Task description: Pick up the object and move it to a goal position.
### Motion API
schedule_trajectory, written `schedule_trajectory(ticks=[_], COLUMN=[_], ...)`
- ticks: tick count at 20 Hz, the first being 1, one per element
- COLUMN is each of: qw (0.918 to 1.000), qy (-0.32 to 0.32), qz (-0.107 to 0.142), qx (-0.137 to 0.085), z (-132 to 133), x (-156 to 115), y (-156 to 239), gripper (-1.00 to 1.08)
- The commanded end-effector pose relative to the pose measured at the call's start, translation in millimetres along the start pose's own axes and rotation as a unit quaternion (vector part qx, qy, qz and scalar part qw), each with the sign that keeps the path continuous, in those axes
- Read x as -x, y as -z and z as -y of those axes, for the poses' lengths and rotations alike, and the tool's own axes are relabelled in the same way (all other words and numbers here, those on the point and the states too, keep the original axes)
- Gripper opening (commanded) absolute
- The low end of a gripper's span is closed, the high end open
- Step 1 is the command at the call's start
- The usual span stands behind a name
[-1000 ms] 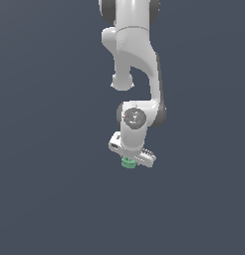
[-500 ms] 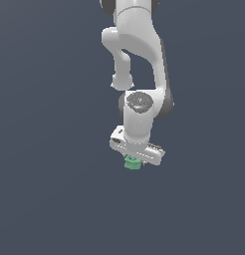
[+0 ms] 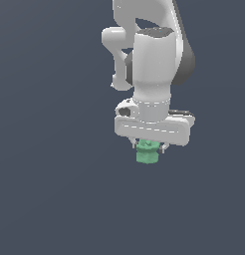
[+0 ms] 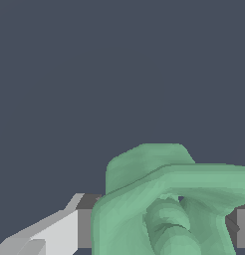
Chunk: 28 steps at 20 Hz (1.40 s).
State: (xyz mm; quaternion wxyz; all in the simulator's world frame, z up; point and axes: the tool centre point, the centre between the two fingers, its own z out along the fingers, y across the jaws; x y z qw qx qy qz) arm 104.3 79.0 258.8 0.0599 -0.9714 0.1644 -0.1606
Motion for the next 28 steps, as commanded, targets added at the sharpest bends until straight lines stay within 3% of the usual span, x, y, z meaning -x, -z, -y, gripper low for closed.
schedule_trajectory(ticks=[1,8,14,20,28], qw=[0.9993,0.9917,0.9841,0.9796,0.98], qy=[0.013,0.043,0.06,0.067,0.066], qz=[-0.03,-0.101,-0.139,-0.157,-0.155], qx=[-0.019,-0.067,-0.094,-0.107,-0.106], z=[16.5,50.5,64.5,70.0,69.2], x=[-13.1,-31.9,-34.5,-33.9,-33.9], y=[42.6,151.3,212.4,242.3,239.8], gripper=[-1.0,-1.0,-1.0,-1.0,-1.0])
